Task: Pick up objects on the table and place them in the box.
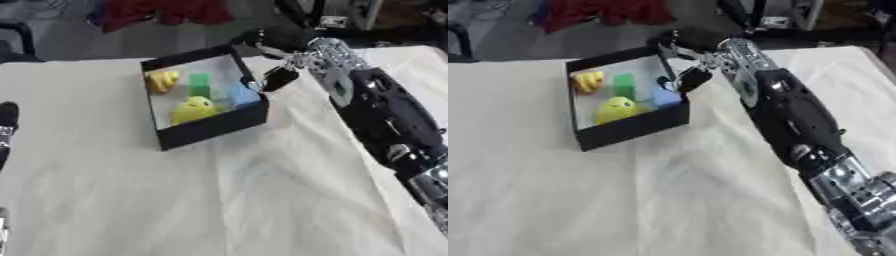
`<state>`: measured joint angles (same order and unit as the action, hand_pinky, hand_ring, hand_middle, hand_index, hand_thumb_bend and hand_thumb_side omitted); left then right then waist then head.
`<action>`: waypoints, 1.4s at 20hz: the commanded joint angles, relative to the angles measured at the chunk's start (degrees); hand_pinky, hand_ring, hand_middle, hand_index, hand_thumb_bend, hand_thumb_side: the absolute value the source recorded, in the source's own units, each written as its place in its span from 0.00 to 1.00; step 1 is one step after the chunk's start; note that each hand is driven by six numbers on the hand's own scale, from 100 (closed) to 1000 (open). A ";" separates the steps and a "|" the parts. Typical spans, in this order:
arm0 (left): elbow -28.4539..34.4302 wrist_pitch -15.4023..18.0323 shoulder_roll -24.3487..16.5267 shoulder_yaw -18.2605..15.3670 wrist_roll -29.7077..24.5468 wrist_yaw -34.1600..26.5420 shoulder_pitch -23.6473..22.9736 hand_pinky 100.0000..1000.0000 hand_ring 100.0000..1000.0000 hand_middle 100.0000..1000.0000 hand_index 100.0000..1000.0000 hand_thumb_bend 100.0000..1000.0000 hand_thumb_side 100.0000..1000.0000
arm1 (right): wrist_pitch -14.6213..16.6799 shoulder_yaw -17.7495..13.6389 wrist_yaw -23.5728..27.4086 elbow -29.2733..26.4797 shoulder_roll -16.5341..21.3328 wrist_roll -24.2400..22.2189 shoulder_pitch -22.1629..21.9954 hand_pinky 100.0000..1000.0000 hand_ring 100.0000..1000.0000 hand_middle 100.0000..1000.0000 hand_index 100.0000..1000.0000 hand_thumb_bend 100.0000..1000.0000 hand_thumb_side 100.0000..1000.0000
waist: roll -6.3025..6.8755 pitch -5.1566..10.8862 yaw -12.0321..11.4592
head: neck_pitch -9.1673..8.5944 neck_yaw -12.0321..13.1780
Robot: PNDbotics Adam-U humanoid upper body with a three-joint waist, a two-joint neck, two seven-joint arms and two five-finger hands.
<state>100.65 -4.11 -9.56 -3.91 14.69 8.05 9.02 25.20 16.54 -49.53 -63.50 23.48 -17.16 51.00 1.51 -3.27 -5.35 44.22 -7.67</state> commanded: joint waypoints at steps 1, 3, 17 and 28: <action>0.57 0.02 -1.58 -0.90 0.64 0.32 -0.16 0.62 0.49 0.53 0.78 0.79 0.65 | -1.34 0.22 8.96 -9.77 5.01 -0.43 -1.08 0.92 0.86 0.85 1.00 0.04 0.36 | -1.24 0.78 1.08 | -0.10 1.54; 0.49 0.00 -1.90 -1.12 0.92 0.43 -0.66 0.62 0.49 0.53 0.78 0.79 0.65 | -3.22 -0.06 15.12 -17.24 7.97 -0.68 -4.03 0.92 0.85 0.84 1.00 0.02 0.33 | -1.80 0.98 2.45 | -0.10 2.49; -0.04 0.41 -2.82 -0.80 1.28 0.05 -3.53 0.62 0.49 0.53 0.78 0.78 0.65 | -12.78 -13.28 45.70 -49.40 12.98 6.77 -36.65 0.86 0.75 0.74 0.92 0.00 0.41 | -4.11 1.06 10.04 | -0.10 7.44; -0.27 0.81 -2.23 1.44 -0.20 -1.14 -4.63 0.62 0.48 0.53 0.78 0.78 0.66 | -11.94 -17.77 52.98 -46.93 0.35 22.81 -49.98 0.75 0.55 0.57 0.54 0.00 0.60 | -2.62 0.92 12.03 | -0.10 10.50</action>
